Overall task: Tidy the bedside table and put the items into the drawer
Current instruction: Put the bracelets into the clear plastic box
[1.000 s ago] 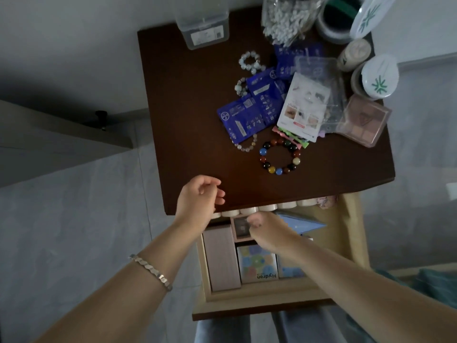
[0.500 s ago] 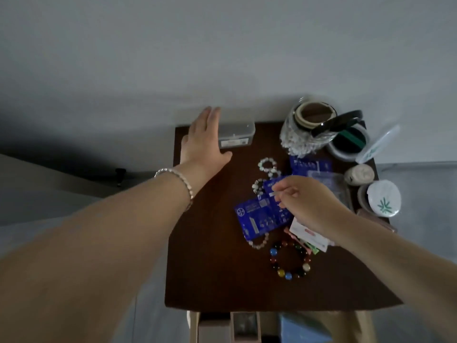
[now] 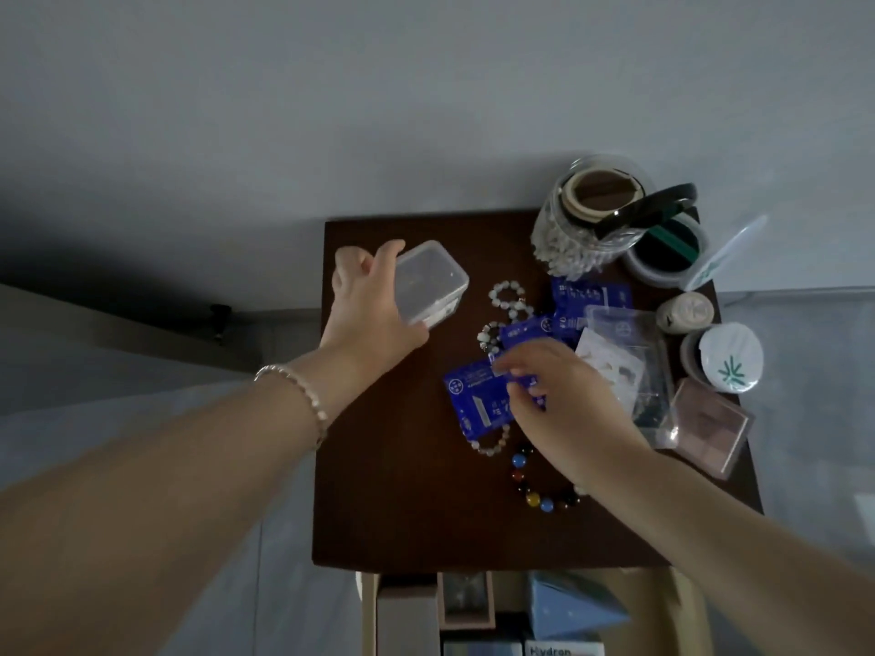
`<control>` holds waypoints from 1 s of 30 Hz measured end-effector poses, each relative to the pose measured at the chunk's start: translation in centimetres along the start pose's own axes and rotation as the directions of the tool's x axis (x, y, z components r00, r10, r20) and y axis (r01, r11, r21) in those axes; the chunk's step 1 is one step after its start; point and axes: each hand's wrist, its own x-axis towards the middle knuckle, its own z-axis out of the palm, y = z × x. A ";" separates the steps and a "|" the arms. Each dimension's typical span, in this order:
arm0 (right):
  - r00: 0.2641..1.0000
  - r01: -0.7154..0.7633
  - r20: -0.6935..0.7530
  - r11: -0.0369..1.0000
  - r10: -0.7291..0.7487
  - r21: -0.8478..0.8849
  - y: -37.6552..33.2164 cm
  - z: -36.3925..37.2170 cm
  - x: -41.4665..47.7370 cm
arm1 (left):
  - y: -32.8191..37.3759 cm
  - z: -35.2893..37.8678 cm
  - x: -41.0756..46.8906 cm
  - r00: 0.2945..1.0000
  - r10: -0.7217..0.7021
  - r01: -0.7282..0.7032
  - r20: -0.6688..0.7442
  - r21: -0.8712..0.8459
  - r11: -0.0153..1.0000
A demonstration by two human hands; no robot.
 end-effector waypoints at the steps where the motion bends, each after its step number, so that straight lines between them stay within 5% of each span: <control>1: 0.997 0.075 -0.018 0.995 -0.077 -0.066 -0.5 0.1 -0.1 | -0.1 -0.3 -1.2 1.000 -0.017 0.018 0.018 -0.050 0.999; 5: 0.925 0.350 -0.099 0.923 -0.367 -0.160 -1.6 0.9 -0.5 | 0.5 -2.2 -4.6 0.984 -0.010 0.080 0.178 -0.388 0.918; 9: 0.831 0.432 -0.293 0.880 -0.473 -0.198 -1.1 1.4 -1.8 | 1.0 -3.4 -7.2 0.922 0.076 0.054 0.379 -0.322 0.945; 14: 0.801 0.553 -0.101 0.794 -0.590 -0.251 0.7 1.6 -4.3 | 1.0 -1.9 -10.2 0.813 0.090 0.144 0.575 -0.349 0.926; 18: 0.808 0.535 -0.070 0.779 -0.584 -0.328 1.5 2.1 -5.9 | 0.3 0.1 -12.1 0.780 0.011 0.387 0.625 -0.497 0.776; 20: 0.914 0.381 -0.055 0.898 -0.402 -0.218 1.9 2.3 -6.5 | 0.0 0.8 -13.3 0.761 0.041 0.392 0.648 -0.508 0.767; 22: 0.999 0.006 0.051 0.996 -0.010 0.088 2.8 2.7 -6.8 | -0.1 1.2 -14.8 0.723 0.144 0.305 0.676 -0.499 0.811; 25: 0.936 -0.351 0.123 0.853 0.329 0.386 4.7 3.9 -6.7 | -0.4 1.4 -17.1 0.677 0.228 0.205 0.700 -0.476 0.855; 28: 0.885 -0.445 0.010 0.838 0.466 0.316 5.3 5.4 -7.1 | -1.8 1.9 -18.7 0.716 0.214 0.106 0.665 -0.406 0.908; 30: 0.888 -0.421 -0.112 0.887 0.446 0.192 5.5 6.2 -7.5 | -2.7 2.4 -19.1 0.829 0.134 0.104 0.543 -0.384 0.917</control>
